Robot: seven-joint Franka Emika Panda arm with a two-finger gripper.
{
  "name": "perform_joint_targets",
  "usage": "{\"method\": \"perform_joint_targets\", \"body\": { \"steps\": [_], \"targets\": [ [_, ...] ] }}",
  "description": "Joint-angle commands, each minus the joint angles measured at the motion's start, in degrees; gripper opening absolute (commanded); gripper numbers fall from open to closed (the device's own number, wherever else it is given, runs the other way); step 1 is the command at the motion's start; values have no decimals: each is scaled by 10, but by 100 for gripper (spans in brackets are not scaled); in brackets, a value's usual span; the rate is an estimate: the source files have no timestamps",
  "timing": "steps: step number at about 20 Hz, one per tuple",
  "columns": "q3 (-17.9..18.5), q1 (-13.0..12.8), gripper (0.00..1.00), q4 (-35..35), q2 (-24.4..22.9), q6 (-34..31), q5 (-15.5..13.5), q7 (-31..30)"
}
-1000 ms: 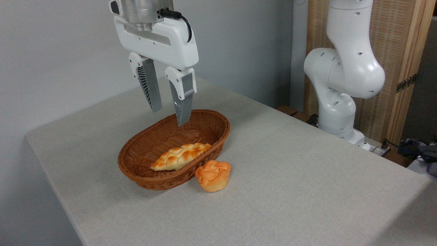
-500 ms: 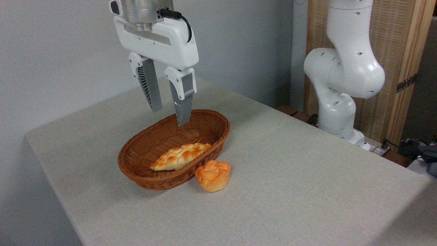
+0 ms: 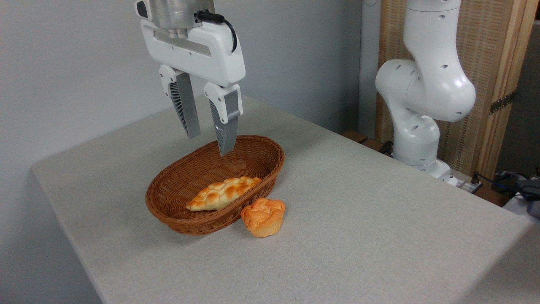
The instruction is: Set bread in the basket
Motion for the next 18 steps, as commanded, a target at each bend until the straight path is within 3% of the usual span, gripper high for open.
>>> {"method": "perform_joint_targets", "body": {
  "steps": [1,13,18],
  "targets": [
    [1,-1,100,12,2,-19,-11,-3],
    [2,-8,100,-26,-23,-15,-4,7],
    [16,-7,100,-73,-60,-3,-1,88]
  ]
}}
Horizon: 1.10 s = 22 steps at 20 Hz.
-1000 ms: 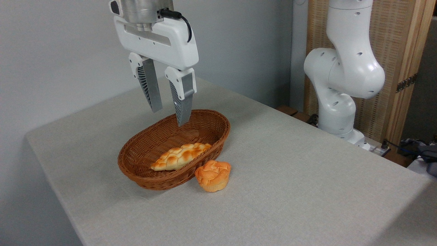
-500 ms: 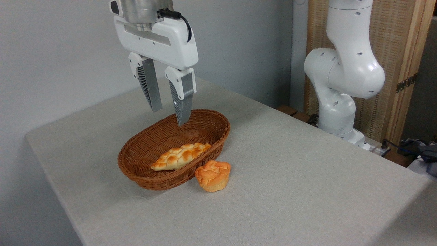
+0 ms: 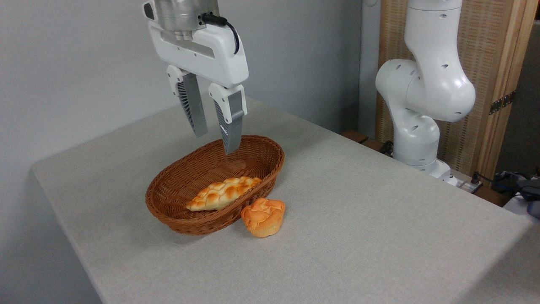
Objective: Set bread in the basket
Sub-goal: 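Lower the gripper down onto the orange bun beside the basket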
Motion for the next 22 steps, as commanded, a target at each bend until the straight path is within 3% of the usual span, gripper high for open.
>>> {"method": "perform_joint_targets", "body": {
  "steps": [1,7,15,17,20,22],
  "targets": [
    [21,-2,100,-53,-49,0,-1,86],
    [43,3,100,-128,-101,27,-1,258],
    [55,5,100,-181,-105,50,0,507],
    [56,5,100,-192,-104,55,16,566],
    [55,4,100,-205,-99,73,63,665],
    [55,4,100,-221,-98,98,65,713]
  ]
}}
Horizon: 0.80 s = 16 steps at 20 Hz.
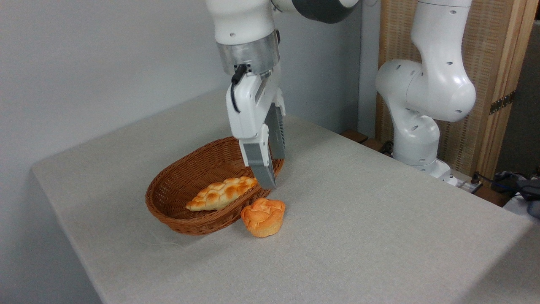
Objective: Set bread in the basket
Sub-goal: 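Lower the gripper down onto the orange bun beside the basket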
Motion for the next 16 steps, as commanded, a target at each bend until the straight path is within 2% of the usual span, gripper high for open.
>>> {"method": "perform_joint_targets", "body": {
  "steps": [1,3,7,16],
  "targets": [
    [5,-3,100,-34,-6,39,17,96],
    [4,-4,100,-41,-1,42,20,113],
    [3,-7,100,-77,0,88,20,123],
    [-11,-11,100,-117,9,134,21,123]
  ]
}}
